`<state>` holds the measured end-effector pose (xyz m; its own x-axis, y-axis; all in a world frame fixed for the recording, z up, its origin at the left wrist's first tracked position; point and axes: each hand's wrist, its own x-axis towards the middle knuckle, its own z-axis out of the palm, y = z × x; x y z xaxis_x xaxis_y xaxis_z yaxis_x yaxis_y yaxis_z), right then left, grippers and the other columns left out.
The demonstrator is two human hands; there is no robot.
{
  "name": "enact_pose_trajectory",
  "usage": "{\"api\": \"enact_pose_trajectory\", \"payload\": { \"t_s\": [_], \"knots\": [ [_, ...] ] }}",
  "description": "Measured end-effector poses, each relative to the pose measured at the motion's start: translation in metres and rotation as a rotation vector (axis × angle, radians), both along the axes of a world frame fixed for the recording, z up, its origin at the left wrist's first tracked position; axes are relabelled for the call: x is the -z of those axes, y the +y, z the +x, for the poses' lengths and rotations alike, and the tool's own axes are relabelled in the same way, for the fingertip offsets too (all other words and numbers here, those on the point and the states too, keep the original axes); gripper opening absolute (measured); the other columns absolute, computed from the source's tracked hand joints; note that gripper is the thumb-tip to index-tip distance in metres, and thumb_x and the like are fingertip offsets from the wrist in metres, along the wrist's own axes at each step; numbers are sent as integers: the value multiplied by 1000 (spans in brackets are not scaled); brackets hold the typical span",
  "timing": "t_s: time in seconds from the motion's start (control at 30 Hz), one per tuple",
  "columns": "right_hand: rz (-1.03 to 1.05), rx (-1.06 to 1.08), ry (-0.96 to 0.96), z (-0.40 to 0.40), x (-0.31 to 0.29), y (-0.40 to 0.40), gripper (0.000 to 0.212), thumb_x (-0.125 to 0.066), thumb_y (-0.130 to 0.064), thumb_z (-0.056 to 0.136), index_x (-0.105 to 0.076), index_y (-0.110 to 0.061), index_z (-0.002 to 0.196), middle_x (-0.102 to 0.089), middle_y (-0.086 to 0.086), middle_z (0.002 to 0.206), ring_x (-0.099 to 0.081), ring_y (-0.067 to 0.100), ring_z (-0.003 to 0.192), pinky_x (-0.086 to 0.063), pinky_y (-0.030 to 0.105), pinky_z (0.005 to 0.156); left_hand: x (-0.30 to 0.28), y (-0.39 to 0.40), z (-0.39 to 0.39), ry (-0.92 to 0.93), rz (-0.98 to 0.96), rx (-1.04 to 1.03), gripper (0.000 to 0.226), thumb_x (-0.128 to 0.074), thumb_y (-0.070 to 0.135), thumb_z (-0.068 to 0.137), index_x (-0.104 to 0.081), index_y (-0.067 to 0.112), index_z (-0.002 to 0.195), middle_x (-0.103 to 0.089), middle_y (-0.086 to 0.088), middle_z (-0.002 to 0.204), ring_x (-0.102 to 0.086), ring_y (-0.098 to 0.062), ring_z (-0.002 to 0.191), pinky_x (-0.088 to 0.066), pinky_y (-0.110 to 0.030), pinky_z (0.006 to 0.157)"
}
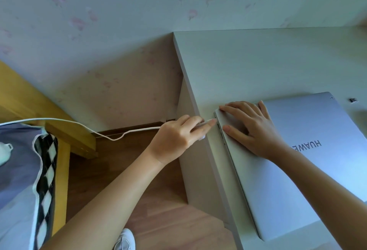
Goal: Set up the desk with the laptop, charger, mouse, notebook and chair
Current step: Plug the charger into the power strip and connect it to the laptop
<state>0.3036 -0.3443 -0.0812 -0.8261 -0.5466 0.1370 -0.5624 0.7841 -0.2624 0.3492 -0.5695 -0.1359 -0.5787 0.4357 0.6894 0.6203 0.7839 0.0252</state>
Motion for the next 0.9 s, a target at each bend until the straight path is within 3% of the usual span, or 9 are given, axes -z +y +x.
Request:
{"api": "enact_pose_trajectory", "payload": {
  "t_s": [0.13, 0.23, 0.33, 0.43, 0.53, 0.67, 0.9],
  "knots": [
    [5, -4, 12, 0, 0, -1, 50, -37, -58, 88, -47, -36, 131, -52, -9, 128, -41, 12, 123, -22, 60, 106, -1, 8, 1, -163, 148, 12, 39, -42, 9, 94, -65, 17, 123, -57, -3, 78, -52, -15, 67, -46, -26, 42],
    [7, 3, 14, 0, 0, -1, 50, -38, -57, 88, -47, -35, 131, -52, -8, 128, -40, 12, 123, -21, 60, 107, -4, 6, 6, -300, 194, 26, 46, -52, 25, 84, -61, 18, 129, -56, -3, 83, -49, -15, 74, -48, -28, 47],
    [10, 6, 11, 1, 0, -2, 50, -37, -58, 88, -47, -35, 131, -52, -8, 128, -40, 13, 123, -21, 59, 108, -6, 7, 7, -344, 244, 7, 38, -48, 38, 95, -64, 19, 125, -59, -1, 84, -49, -15, 75, -50, -30, 53],
    [16, 7, 15, 1, -1, -3, 49, -37, -57, 88, -48, -34, 131, -53, -7, 127, -42, 14, 122, -22, 60, 107, -1, 12, 6, -312, 375, -64, 24, -58, 22, 96, -70, 20, 116, -64, 1, 84, -51, -17, 72, -51, -33, 55],
    [22, 4, 19, 2, -2, -3, 49, -38, -55, 89, -49, -33, 131, -54, -7, 127, -43, 15, 121, -24, 59, 105, 1, 14, 5, -263, 441, -86, 29, -61, 3, 90, -72, 17, 113, -71, 1, 99, -55, -20, 73, -52, -35, 57],
    [25, 6, 14, 1, -2, -4, 48, -39, -55, 89, -48, -33, 130, -54, -7, 126, -44, 16, 120, -26, 59, 104, 3, 13, -1, -165, 368, -90, 32, -70, -4, 83, -74, 15, 109, -72, 8, 108, -54, -19, 71, -52, -30, 54],
    [3, 25, -20, -1, -2, -4, 47, -39, -57, 87, -49, -37, 129, -53, -10, 124, -42, 11, 120, -21, 56, 109, 10, 9, -3, -35, 203, -43, 31, -62, -7, 87, -73, 11, 110, -73, 6, 105, -56, -18, 67, -50, -27, 52]
  ]
}}
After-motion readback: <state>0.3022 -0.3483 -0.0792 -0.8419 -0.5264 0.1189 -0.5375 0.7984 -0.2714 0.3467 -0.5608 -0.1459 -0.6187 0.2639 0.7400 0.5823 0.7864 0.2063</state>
